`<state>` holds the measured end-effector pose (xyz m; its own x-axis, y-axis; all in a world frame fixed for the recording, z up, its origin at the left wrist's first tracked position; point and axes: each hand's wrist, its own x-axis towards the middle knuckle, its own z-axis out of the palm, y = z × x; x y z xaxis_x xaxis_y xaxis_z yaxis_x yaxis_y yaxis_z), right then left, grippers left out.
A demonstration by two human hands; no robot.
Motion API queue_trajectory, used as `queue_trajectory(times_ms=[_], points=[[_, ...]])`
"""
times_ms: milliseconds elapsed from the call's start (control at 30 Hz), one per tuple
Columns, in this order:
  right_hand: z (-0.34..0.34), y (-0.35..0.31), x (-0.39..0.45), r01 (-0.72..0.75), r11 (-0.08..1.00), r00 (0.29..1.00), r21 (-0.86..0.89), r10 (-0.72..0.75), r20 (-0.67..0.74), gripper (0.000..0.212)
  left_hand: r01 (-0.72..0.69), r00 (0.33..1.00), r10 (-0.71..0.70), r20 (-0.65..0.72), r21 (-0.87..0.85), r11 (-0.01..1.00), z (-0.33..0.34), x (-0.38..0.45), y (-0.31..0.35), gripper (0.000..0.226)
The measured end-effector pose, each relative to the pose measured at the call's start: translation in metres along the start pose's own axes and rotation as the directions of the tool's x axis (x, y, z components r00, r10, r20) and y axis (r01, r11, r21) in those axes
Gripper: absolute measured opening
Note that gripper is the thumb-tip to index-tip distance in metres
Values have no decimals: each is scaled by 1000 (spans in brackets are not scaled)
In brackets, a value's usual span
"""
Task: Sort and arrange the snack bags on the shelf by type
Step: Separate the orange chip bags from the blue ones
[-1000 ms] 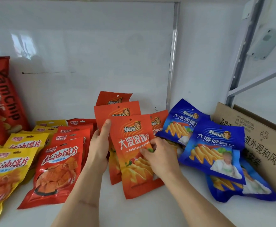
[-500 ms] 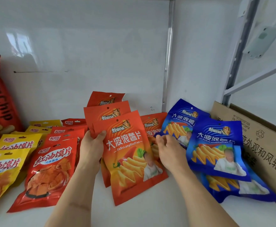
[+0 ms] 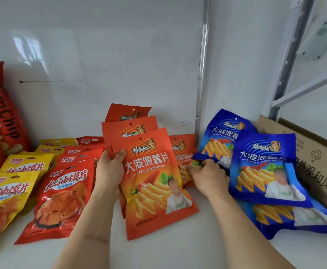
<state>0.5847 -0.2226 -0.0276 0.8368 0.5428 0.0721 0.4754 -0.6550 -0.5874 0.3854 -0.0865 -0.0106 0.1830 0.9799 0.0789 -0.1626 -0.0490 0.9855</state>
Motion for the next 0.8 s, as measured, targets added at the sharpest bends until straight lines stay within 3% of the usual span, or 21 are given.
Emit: queue_trajectory(times_ms=[233,400,533,800], points=[[-6,0,-2,-29,998,998,-62,32,49,94,-9,999,9,-32,10,1000,-4,0,4,12],[-4,5,3,-28,994,999,105,24,40,96,-17,999,18,-45,34,999,-6,1,4,7],[-6,9,4,0,936,1000,351,-5,13,72,-25,997,29,-75,58,998,-9,2,6,6],[-15,15,4,88,837,989,541,-138,53,7,-20,995,28,-100,79,997,-10,3,7,7]])
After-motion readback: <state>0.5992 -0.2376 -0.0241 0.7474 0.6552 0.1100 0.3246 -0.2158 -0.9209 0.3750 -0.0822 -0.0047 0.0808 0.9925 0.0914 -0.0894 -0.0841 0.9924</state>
